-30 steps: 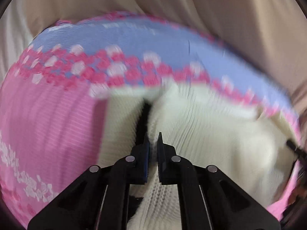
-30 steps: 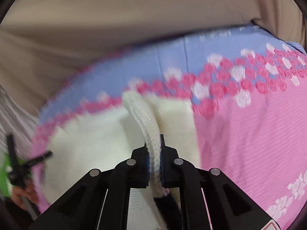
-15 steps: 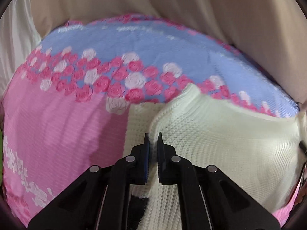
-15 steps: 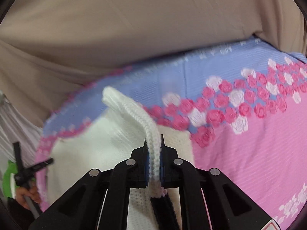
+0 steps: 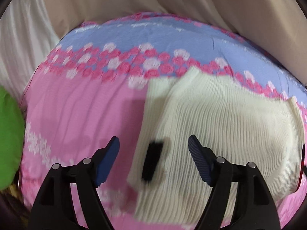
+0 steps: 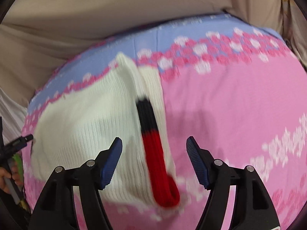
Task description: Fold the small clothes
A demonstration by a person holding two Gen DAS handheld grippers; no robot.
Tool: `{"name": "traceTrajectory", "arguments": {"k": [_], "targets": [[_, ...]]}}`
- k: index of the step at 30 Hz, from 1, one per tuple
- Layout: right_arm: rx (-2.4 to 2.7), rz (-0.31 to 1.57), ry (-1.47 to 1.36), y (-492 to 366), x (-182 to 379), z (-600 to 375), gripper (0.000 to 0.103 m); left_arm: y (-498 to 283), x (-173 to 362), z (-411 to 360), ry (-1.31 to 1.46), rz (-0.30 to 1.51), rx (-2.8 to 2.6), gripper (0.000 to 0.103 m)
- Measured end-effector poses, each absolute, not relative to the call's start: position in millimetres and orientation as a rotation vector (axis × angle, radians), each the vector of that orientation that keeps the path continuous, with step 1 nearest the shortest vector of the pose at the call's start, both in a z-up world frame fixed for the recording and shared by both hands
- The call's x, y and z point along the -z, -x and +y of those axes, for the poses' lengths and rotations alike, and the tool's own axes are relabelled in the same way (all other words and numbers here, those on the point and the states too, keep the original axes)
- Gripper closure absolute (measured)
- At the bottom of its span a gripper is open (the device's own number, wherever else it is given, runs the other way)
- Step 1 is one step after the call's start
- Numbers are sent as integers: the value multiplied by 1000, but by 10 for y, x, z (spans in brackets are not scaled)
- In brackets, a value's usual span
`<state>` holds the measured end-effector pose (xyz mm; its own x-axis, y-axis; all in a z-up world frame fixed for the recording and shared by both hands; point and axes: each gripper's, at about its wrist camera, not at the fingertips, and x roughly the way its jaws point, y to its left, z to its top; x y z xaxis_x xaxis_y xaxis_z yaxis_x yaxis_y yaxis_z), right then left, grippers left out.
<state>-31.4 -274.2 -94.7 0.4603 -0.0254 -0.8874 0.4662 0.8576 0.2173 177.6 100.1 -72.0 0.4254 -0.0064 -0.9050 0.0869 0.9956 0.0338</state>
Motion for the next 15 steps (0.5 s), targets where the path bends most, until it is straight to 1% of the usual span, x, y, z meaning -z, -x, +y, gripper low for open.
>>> {"name": "traceTrajectory", "arguments": {"k": [4,7,8,9,11,14,15], "targets": [[318,1112,-532,579,1208,-2682,33,-1521,816,1044,-56,1181,28,25],[291,1115,-587,619,1324,-2623,32,-1359,935,1107,-10,1211,23,18],[284,1114,-602,618,1367,-2616,28,-1318,979,1146,22,1216,18,15],[282,1096,-609,611,1374,-2606,26,-1284,1026,1199,62,1219,6,14],[279,1075,-632,566,1387,-2596,16,-1249,1158,1320,165,1227,-3,12],[271,1045,-675,435,1381,-2617,16,-1262,1309,1444,311,1250,-10,11],[271,1039,-692,388,1378,-2632,18,-1260,1293,1452,333,1232,-13,13]]}}
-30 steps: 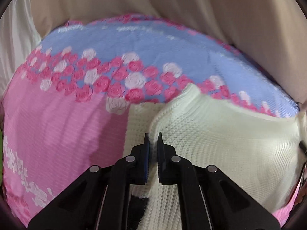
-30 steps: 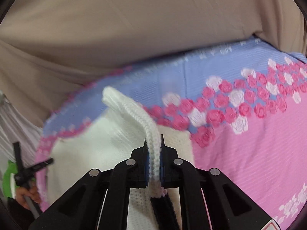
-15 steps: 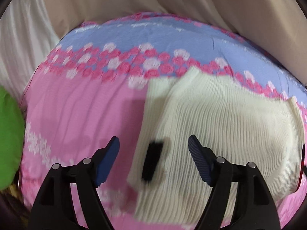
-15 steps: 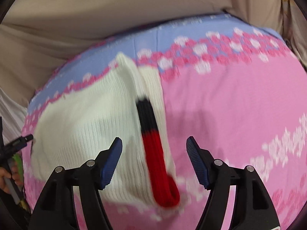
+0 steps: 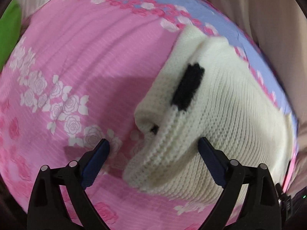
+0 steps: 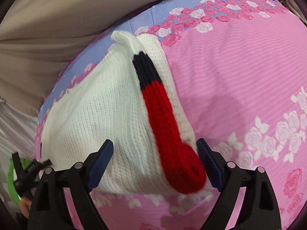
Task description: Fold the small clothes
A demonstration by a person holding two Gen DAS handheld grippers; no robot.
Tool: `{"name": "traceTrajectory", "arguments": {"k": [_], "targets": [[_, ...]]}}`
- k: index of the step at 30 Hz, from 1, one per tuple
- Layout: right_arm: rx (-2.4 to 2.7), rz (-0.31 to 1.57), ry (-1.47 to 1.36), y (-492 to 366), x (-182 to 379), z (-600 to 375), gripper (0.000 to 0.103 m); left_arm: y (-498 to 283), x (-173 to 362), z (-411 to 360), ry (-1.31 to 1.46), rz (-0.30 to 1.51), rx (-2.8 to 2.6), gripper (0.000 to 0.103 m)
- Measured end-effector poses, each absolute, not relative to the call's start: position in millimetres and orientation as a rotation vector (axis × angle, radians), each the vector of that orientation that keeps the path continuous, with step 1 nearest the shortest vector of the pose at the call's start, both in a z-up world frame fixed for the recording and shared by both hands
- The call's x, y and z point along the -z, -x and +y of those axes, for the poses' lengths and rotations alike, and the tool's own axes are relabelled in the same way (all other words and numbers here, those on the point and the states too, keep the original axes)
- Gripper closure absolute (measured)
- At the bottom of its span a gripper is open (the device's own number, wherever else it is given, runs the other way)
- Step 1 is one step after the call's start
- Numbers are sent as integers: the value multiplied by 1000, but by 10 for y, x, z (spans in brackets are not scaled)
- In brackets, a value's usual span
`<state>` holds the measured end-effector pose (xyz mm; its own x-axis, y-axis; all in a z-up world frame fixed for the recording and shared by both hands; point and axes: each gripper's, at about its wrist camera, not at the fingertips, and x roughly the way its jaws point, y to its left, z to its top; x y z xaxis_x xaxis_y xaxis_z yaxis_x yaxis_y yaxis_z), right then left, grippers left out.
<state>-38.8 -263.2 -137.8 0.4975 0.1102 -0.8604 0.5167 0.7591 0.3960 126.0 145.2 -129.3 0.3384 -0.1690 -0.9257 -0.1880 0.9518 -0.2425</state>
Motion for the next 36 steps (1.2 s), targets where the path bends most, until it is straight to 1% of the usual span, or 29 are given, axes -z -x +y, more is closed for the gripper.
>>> {"name": "traceTrajectory", "arguments": {"k": [1,2,3,4,5,6,9,12,16,18,19,20,22,23,24,25,26,27,28,30,31,32,34,35,36], "targets": [[260,1034,-721,354,1376,-2652,27,-1275,1280,1452,347,1231,5,15],[256,1021,-761,352,1367,-2671,53,-1289,1264,1451,347,1236,15,32],[249,1013,-791,342,1351,-2698,68,-1298,1239,1448,353,1236,43,65],[236,1005,-818,341,1327,-2721,72,-1319,1206,1449,387,1257,109,78],[228,980,-832,369,1250,-2737,75,-1320,1170,1471,414,1272,121,84],[221,963,-817,403,1146,-2734,76,-1304,1119,1504,438,1272,128,87],[189,953,-774,596,868,-2722,78,-1163,881,1591,433,1253,182,90],[186,993,-732,950,687,-2669,78,-886,744,1655,405,1291,229,90],[227,1113,-699,1628,758,-2663,78,-319,892,1764,358,1399,240,90],[235,1175,-717,1915,900,-2628,76,-94,1041,1779,308,1449,235,89],[242,1200,-713,2034,973,-2592,72,22,1113,1754,266,1471,237,89],[250,1229,-699,2106,1046,-2562,67,91,1142,1729,229,1474,230,85],[284,1264,-650,2149,1098,-2545,63,143,1054,1727,169,1422,211,83],[305,1245,-627,2141,1029,-2566,63,126,951,1719,167,1389,211,78],[318,1207,-611,2112,926,-2600,61,88,824,1720,170,1343,213,66],[338,1162,-582,2062,803,-2637,52,20,662,1709,168,1277,211,58],[361,1125,-548,1983,697,-2673,37,-68,549,1686,163,1228,207,45],[372,1080,-517,1875,600,-2714,32,-162,467,1637,159,1187,208,40],[369,1052,-504,1745,544,-2753,30,-303,423,1549,156,1159,226,39],[344,1031,-479,1390,540,-2811,29,-539,475,1385,156,1149,248,31],[342,1038,-468,1237,590,-2807,28,-674,578,1285,160,1164,259,31],[340,1057,-461,1087,682,-2809,28,-786,708,1198,160,1189,253,31],[342,1094,-466,894,853,-2759,28,-923,943,1085,167,1247,261,50],[339,1097,-472,842,921,-2726,30,-937,1022,1043,168,1274,253,71],[333,1094,-473,812,947,-2681,36,-915,1062,1030,170,1292,248,95]]}}
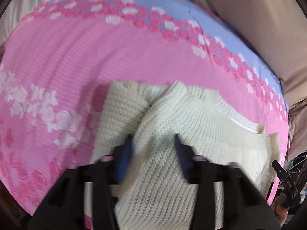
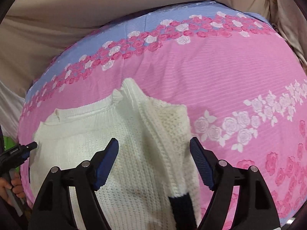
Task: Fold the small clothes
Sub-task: 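Grasp the folded sweater edges with both grippers and lift them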
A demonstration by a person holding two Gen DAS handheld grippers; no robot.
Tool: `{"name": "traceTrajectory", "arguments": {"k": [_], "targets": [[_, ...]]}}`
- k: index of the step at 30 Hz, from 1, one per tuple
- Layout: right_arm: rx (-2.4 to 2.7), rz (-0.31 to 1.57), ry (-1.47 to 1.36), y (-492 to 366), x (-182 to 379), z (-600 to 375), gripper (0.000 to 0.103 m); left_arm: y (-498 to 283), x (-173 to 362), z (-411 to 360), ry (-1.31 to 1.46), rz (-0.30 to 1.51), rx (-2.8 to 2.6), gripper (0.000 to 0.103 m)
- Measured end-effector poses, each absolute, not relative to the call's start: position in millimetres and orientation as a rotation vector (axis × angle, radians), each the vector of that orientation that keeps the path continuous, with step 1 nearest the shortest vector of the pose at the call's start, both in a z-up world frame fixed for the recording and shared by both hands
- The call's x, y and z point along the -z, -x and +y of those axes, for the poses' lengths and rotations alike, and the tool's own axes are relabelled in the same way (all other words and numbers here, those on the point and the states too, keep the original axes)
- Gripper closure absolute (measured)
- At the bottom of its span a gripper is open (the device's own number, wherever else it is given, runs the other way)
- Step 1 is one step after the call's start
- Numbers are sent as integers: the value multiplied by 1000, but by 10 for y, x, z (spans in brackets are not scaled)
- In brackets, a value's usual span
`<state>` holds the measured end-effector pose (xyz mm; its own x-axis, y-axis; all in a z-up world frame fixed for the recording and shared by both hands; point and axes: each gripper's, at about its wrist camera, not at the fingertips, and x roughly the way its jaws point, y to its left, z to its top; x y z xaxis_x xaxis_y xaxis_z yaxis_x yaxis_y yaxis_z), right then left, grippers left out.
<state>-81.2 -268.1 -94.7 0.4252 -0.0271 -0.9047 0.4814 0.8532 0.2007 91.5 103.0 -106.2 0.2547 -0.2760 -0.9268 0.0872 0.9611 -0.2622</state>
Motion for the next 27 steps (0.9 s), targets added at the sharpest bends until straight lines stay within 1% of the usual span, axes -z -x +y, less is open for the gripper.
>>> {"name": "traceTrajectory", "arguments": {"k": [1,2,3,5,6,8,10,13,14,15,16,18,21,22,23,25,27], "targets": [[324,1089,-471,800,928,-2628,61,-880,1055,1041,181,1291,251,97],[309,1075,-479,817,863,-2595,91,-826,1006,1060,203,1272,262,97],[280,1041,-506,872,746,-2581,90,-761,854,1118,227,1236,284,97],[217,935,-575,1017,408,-2584,95,-690,597,1216,236,1174,305,97],[196,888,-595,1079,232,-2595,95,-665,483,1259,231,1149,309,97],[200,832,-564,1104,16,-2614,95,-716,385,1298,210,1132,281,97],[239,858,-540,1006,132,-2709,95,-852,542,1310,194,1159,229,97],[307,1027,-516,798,776,-2862,95,-999,979,1230,160,1251,171,97],[324,1089,-518,748,1007,-2888,95,-1011,1090,1181,132,1264,164,97],[320,1115,-521,732,1118,-2894,95,-998,1108,1157,110,1256,162,97],[321,1104,-527,735,1106,-2876,94,-972,1069,1120,78,1243,162,97],[310,1038,-520,765,860,-2796,93,-944,957,1093,69,1218,175,97],[328,973,-406,797,584,-2654,91,-968,941,1076,42,1214,164,97],[337,993,-359,775,647,-2633,86,-991,1027,1063,36,1237,150,97],[353,1053,-325,722,800,-2660,80,-1009,1115,1066,44,1258,141,97],[366,1144,-338,683,1099,-2778,80,-1010,1140,1083,63,1242,136,96],[378,1092,-408,780,1002,-2900,80,-981,1061,1128,89,1239,144,92]]}}
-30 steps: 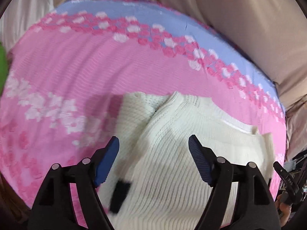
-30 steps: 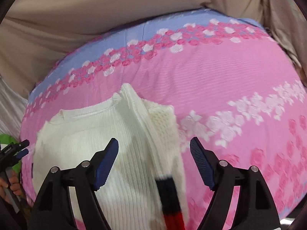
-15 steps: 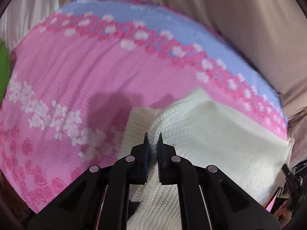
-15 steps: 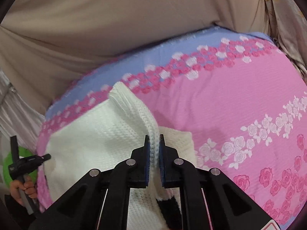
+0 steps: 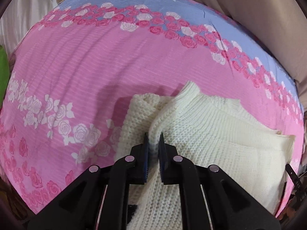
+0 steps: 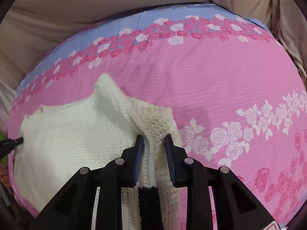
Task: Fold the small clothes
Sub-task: 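Grasp the folded sweater edges with both grippers and lift them, then fold the sweater strip in half with the right gripper and release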
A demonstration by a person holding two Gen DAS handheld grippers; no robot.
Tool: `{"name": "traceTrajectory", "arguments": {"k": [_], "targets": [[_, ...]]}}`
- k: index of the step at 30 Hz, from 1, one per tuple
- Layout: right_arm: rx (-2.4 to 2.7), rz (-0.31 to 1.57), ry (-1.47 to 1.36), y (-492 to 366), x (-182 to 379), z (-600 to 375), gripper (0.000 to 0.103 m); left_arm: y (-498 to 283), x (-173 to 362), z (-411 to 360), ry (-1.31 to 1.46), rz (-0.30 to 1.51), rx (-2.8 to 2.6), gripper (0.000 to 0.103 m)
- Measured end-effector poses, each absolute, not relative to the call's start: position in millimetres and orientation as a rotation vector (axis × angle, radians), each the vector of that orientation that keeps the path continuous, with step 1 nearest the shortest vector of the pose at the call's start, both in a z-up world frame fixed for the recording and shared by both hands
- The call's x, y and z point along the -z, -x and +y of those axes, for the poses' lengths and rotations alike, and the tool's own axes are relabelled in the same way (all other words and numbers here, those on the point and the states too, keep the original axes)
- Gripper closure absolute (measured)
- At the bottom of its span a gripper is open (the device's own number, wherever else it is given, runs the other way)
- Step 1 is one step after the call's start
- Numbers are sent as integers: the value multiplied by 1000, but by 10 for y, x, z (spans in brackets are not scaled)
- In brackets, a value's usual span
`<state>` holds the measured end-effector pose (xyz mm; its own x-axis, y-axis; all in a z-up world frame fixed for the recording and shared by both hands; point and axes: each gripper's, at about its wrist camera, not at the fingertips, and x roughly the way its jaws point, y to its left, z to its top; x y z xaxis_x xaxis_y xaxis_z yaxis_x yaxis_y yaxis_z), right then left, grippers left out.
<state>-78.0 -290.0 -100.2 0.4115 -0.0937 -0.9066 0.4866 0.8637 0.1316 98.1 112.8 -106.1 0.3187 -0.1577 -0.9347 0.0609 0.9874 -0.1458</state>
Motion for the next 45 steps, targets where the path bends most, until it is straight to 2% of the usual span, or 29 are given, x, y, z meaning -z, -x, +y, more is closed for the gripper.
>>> {"name": "traceTrajectory", "arguments": {"k": [1,2,5,6,9,12,16,17,19,20,21,23,24,27,32,35,37,41,43,45], "targets": [[393,1062,-424,842,886,-2919,80,-934,970,1193,125,1223,161,90],[403,1025,-420,916,719,-2904,77,-885,898,1261,145,1209,170,82],[335,974,-372,1069,330,-2689,75,-673,731,1514,165,1161,153,52],[284,972,-373,1100,256,-2576,75,-597,730,1601,164,1165,147,46],[107,1034,-360,1059,270,-2061,76,-404,893,1830,207,1219,134,36],[-24,1119,-290,886,549,-1485,76,-214,1157,1992,338,1283,114,27],[-96,1207,-221,637,912,-1103,76,-60,1325,1949,453,1311,142,24],[-104,1234,-208,582,1014,-1052,76,-47,1354,1930,462,1300,140,21],[-103,1286,-183,518,1214,-1002,76,-35,1346,1883,440,1271,132,21],[-100,1272,-183,510,1243,-995,76,-37,1333,1859,420,1265,134,39],[-97,1266,-182,500,1252,-985,76,-54,1310,1810,421,1255,169,61],[-93,1271,-172,491,1259,-957,76,-77,1227,1766,442,1264,219,75],[-94,1272,-167,488,1264,-949,76,-69,1144,1756,451,1254,225,78],[-105,1264,-175,469,1298,-955,76,-7,717,1579,434,1183,321,81],[-113,1228,-359,584,1173,-1266,77,195,-16,685,261,1081,594,81],[-40,1167,-464,829,990,-1678,75,361,-122,-79,120,1066,756,81],[21,1144,-514,1053,916,-2004,74,471,21,-576,6,1094,832,80],[150,1148,-527,1480,886,-2488,69,671,460,-1098,-204,1159,836,70],[189,1129,-548,1668,818,-2640,69,755,403,-1023,-187,1131,826,67],[209,1093,-571,1769,702,-2704,58,769,246,-812,-165,1062,789,46]]}}
